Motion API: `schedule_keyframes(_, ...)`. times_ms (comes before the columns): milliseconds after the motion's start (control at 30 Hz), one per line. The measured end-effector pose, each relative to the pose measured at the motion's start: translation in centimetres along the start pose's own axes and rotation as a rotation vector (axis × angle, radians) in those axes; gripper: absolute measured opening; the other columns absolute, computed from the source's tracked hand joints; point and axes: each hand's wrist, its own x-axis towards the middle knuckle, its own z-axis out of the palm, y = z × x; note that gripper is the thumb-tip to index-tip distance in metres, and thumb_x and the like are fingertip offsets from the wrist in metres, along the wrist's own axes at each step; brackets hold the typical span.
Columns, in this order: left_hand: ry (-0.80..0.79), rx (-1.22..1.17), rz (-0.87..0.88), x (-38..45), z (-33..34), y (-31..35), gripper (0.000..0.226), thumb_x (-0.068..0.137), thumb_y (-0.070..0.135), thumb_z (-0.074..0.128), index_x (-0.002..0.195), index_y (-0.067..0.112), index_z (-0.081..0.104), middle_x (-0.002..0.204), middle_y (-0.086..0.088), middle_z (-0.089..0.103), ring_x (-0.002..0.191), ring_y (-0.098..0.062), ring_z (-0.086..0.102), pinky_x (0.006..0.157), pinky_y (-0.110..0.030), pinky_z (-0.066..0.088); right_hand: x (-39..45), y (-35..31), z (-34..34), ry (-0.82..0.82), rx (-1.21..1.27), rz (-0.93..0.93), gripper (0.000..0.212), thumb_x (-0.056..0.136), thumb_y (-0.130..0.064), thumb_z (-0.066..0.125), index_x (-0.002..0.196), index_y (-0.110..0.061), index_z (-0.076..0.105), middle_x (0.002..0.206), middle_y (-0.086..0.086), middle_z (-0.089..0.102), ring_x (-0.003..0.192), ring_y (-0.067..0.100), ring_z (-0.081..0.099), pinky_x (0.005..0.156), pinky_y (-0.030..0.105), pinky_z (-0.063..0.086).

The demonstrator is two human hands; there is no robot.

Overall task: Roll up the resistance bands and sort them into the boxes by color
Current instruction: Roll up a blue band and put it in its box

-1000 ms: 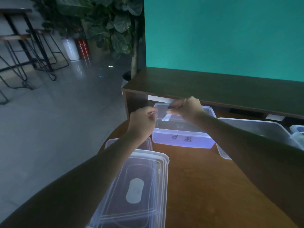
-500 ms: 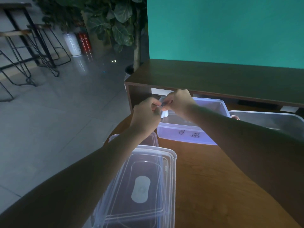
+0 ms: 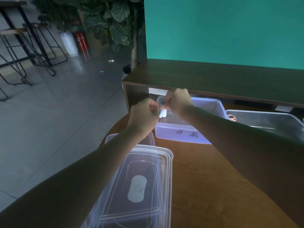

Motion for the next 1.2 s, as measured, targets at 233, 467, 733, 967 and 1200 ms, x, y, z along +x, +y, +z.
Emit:
schedule_keyframes(233,-0.026,-0.01,-0.002,-0.2,-0.4,0.1,0.014,0.097,0.017,0.059,0.106,0.014,0.071,0.094,0.002,0.073,0.082,-0.01,0.066,0.072,-0.019,0.05,-0.2,-0.6,0.9,-0.006,0.135,0.035,0.022,0.082,-0.02,0.078,0.084,0.002,0.073,0.08,0.019,0.073,0.081,0.034,0.071,0.077,0.045,0.06)
schedule_keyframes(467,-0.034,-0.016,-0.005,-0.3,-0.4,0.2,0.014,0.098,0.017,0.06,0.106,0.015,0.071,0.096,0.003,0.073,0.085,-0.011,0.067,0.073,-0.016,0.048,-0.2,-0.8,0.8,-0.005,0.126,0.055,0.025,0.084,-0.013,0.075,0.068,-0.009,0.056,0.083,0.017,0.072,0.082,0.033,0.068,0.072,0.038,0.057)
schedule_keyframes(733,-0.048,-0.03,-0.004,-0.2,-0.7,0.4,0.015,0.097,0.018,0.062,0.109,0.013,0.07,0.1,0.002,0.073,0.09,-0.011,0.067,0.076,-0.017,0.051,-0.5,0.0,0.3,-0.023,0.246,0.091,0.018,0.079,-0.021,0.082,0.085,-0.005,0.075,0.083,0.012,0.075,0.085,0.027,0.072,0.082,0.041,0.06)
schedule_keyframes(967,-0.028,-0.045,-0.012,-0.5,-0.8,1.1,0.018,0.098,0.015,0.062,0.115,0.012,0.068,0.11,0.0,0.072,0.094,-0.008,0.063,0.071,-0.003,0.04,-1.6,0.6,-0.4,-0.045,0.429,0.182,0.017,0.08,-0.003,0.08,0.094,-0.009,0.074,0.092,0.012,0.076,0.083,0.023,0.075,0.08,0.036,0.063)
schedule_keyframes(1200,-0.007,-0.02,-0.01,-0.5,-1.2,1.8,0.02,0.098,0.016,0.062,0.118,0.013,0.067,0.114,-0.001,0.071,0.096,-0.008,0.062,0.071,0.0,0.037,-2.1,0.8,-1.4,-0.014,0.537,0.262,0.016,0.086,0.004,0.071,0.094,-0.01,0.075,0.094,0.012,0.073,0.072,0.019,0.075,0.054,0.017,0.057)
